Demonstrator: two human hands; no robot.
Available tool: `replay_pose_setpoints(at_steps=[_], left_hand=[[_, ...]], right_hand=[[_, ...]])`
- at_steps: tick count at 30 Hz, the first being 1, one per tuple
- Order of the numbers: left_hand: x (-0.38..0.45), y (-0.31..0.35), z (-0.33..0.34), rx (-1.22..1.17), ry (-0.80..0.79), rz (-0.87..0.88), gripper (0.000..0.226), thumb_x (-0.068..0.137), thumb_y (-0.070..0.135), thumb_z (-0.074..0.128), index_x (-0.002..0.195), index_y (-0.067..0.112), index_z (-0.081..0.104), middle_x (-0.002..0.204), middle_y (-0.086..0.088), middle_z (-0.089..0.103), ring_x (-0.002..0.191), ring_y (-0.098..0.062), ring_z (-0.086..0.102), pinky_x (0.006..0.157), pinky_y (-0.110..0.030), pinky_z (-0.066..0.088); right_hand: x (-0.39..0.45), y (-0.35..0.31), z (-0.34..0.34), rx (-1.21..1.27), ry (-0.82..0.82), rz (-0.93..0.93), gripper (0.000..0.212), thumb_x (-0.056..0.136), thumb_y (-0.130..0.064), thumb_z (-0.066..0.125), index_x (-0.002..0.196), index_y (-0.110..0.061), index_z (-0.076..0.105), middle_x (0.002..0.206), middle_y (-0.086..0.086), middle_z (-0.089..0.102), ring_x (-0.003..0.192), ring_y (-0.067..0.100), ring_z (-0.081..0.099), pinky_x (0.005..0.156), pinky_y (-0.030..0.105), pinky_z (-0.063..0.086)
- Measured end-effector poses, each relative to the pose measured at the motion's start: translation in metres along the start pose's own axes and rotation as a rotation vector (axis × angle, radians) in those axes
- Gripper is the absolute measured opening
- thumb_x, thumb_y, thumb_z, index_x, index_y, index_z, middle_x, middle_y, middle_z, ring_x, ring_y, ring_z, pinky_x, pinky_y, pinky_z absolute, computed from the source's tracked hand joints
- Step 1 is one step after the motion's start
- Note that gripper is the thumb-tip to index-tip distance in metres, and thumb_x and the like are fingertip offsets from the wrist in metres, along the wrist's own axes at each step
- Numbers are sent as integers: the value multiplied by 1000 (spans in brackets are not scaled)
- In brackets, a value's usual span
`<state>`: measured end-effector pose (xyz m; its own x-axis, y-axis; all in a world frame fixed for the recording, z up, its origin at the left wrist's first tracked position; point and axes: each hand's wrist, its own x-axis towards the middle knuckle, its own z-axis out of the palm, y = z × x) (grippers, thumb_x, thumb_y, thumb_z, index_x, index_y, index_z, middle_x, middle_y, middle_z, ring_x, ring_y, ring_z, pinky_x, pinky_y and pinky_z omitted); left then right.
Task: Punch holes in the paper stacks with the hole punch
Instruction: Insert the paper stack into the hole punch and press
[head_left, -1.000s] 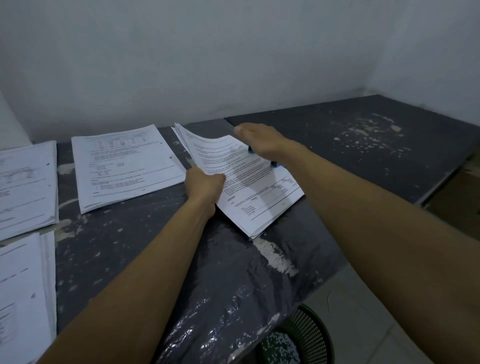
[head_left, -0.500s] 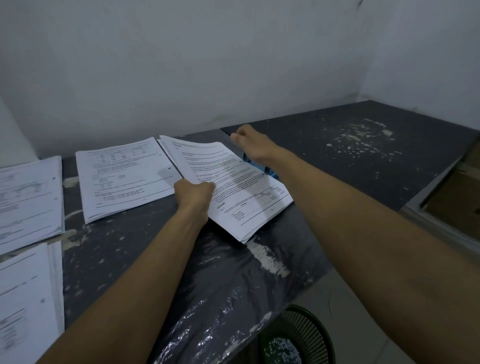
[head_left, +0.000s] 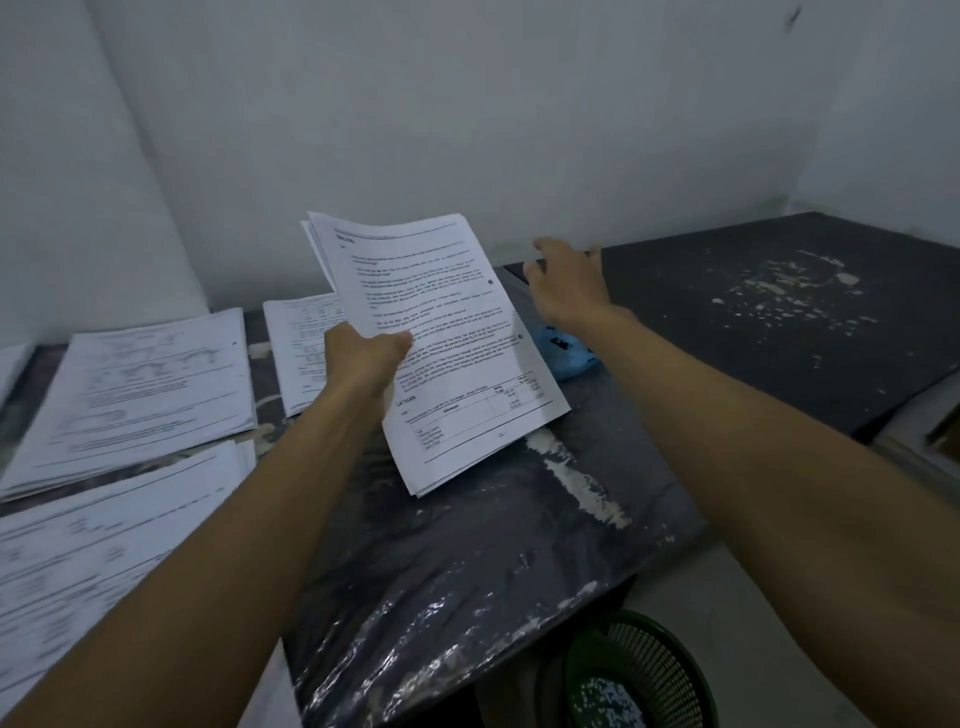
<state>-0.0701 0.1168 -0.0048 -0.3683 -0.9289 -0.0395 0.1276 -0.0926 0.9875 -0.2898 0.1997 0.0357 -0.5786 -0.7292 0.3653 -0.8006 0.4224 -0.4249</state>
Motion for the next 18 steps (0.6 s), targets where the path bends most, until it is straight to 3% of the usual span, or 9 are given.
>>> replay_pose_setpoints(at_steps=[3, 6, 7, 9, 12, 18], left_hand=[[-11, 13, -15, -3, -30, 21, 27, 85, -4, 74, 105, 14, 68, 92, -1, 74, 81, -20, 73, 56, -29, 60], [-25, 29, -37, -6, -54, 29, 35, 86, 0, 74, 119, 9, 67, 105, -7, 75, 93, -27, 73, 77, -43, 61], [-30, 34, -46, -8, -55, 31, 35, 86, 1, 75, 119, 10, 67, 105, -8, 75, 92, -27, 74, 79, -45, 61], [-38, 46, -64, -11, -33, 45, 29, 86, 4, 76, 111, 15, 69, 96, -3, 77, 82, -23, 77, 67, -41, 62], [-54, 63, -94, -16, -12, 68, 26, 85, 3, 77, 101, 21, 69, 83, 4, 78, 72, -17, 76, 51, -30, 59], [-87, 83, -167, 0, 37, 49, 25, 83, -1, 75, 105, 10, 71, 92, -6, 79, 79, -24, 77, 58, -37, 61]], right_hand=[[-22, -26, -3, 364, 5, 11, 51, 102, -35, 43, 147, -11, 39, 139, 8, 54, 121, 21, 52, 104, 37, 38], [-44, -54, -9, 587, -144, 83, 56, 98, -48, 52, 140, -13, 47, 131, 0, 58, 106, 14, 57, 79, 29, 45], [-50, -61, -12, 643, -190, 94, 49, 97, -48, 54, 133, -13, 55, 125, 0, 64, 98, 14, 64, 71, 27, 48], [-61, -75, -14, 802, -253, 109, 34, 97, -39, 59, 117, -13, 67, 107, 2, 75, 81, 15, 72, 60, 25, 52], [-76, -99, -14, 940, -282, 115, 19, 96, -26, 62, 107, -13, 71, 89, -2, 78, 74, 17, 75, 59, 27, 55], [-111, -155, 10, 980, -311, 47, 12, 98, -24, 62, 104, -20, 72, 87, -7, 78, 76, 14, 75, 59, 25, 56]])
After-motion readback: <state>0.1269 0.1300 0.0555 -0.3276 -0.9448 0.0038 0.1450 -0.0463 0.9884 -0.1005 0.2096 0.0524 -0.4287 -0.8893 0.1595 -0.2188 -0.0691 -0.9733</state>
